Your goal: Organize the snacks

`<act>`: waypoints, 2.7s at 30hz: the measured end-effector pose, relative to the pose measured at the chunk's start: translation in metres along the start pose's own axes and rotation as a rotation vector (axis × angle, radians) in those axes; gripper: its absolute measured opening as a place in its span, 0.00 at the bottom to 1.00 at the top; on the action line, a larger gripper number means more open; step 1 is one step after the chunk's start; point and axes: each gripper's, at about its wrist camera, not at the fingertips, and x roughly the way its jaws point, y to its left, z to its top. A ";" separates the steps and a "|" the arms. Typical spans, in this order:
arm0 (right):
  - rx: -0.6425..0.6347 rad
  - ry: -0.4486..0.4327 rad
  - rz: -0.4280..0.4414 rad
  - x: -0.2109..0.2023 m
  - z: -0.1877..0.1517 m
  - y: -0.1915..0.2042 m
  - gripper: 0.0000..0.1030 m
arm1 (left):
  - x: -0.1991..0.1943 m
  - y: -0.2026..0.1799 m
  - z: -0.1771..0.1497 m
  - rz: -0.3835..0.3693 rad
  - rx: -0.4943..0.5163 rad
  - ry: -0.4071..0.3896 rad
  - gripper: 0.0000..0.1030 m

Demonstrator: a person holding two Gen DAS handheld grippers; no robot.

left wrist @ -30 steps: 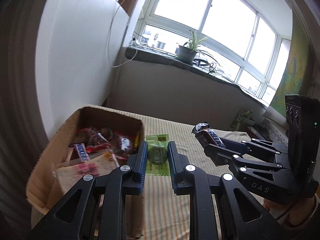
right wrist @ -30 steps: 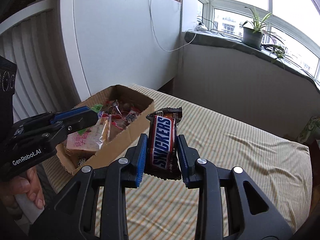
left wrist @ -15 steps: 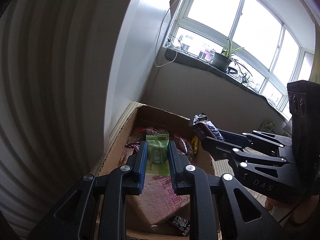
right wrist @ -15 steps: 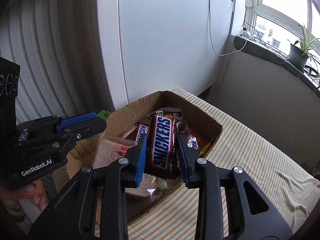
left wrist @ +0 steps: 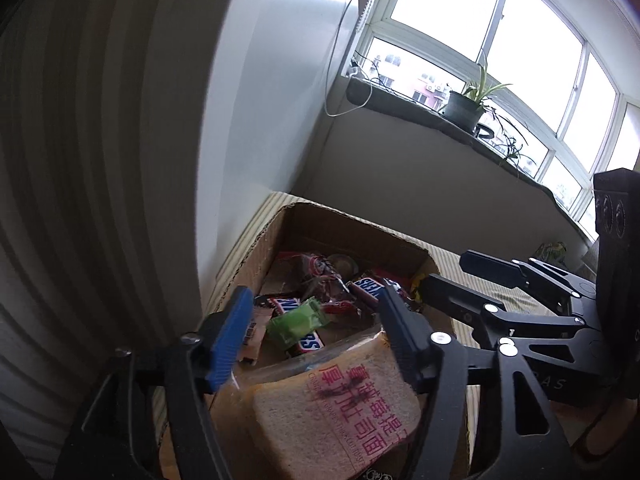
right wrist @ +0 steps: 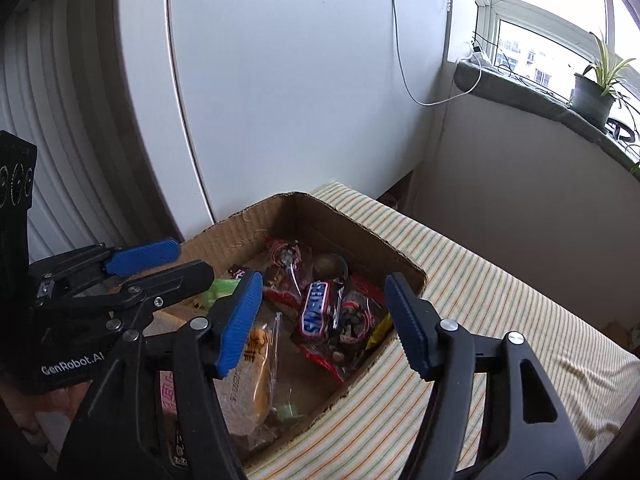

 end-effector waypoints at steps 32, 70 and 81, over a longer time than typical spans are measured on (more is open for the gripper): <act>0.245 -0.156 -0.315 -0.165 -0.129 -0.057 1.00 | -0.069 -0.130 -0.041 0.043 0.168 -0.059 1.00; 0.393 -0.185 -0.513 -0.260 -0.191 -0.133 1.00 | -0.076 -0.243 -0.083 -0.008 0.346 -0.008 1.00; 0.388 -0.182 -0.510 -0.258 -0.191 -0.132 1.00 | -0.079 -0.241 -0.084 -0.008 0.348 -0.012 1.00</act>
